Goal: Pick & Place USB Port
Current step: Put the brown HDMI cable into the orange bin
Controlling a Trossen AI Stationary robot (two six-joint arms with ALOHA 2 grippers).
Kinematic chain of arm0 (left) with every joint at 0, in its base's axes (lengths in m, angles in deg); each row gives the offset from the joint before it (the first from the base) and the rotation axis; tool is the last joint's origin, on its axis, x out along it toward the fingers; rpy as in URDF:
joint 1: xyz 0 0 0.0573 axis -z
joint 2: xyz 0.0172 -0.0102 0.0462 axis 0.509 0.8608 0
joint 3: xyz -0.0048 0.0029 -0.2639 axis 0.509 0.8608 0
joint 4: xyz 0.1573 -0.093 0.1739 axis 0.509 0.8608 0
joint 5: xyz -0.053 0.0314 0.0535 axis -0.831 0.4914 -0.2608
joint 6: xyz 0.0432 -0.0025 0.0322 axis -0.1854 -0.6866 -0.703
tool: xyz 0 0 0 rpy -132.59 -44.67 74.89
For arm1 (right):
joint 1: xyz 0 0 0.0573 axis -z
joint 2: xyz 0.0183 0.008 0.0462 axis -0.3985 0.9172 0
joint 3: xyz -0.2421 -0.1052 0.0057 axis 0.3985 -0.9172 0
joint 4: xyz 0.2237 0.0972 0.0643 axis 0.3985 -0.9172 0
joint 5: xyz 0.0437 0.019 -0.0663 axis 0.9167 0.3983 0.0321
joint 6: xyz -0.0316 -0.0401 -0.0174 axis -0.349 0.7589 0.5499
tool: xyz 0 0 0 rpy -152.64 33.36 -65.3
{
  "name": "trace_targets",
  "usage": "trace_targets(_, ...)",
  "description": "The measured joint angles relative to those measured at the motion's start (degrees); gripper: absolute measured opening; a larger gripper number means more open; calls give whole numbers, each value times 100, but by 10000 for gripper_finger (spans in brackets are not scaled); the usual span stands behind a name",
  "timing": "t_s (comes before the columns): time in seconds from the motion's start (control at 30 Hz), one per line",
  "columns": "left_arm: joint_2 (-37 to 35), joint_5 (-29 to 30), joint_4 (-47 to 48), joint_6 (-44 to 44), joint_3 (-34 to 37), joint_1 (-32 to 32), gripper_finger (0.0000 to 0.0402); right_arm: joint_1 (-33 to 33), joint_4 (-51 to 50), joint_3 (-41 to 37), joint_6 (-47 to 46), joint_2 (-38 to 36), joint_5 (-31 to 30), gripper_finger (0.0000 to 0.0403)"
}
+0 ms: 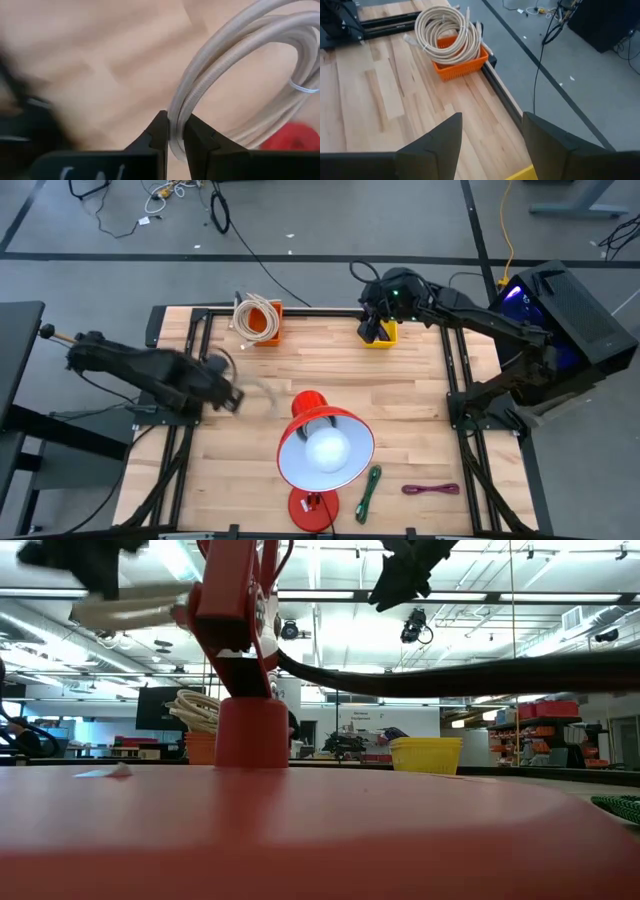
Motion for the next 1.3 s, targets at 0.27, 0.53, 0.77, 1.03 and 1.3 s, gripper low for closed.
trace_targets(0.27, 56, 2034, 1380, -1204, -2019, -1049, 37, 2, 134, 0, -8, 136, 2, 208)
trace_targets(0.53, 320, 2400, 1339, -3249, -2141, -3414, 37, -2, 339, 0, -138, 142, 24, 208)
trace_targets(0.77, 651, 1817, -287, -5827, -2138, -4713, 37, -4, 337, 0, -238, 142, 153, 208)
trace_targets(1.03, 755, 155, -1054, -7389, -2138, -6629, 37, -54, 164, 0, -350, 142, 170, 208)
trace_targets(1.3, 1200, -1088, -1592, -7672, -2147, -7543, 37, -109, 166, 0, -415, 142, 154, 208)
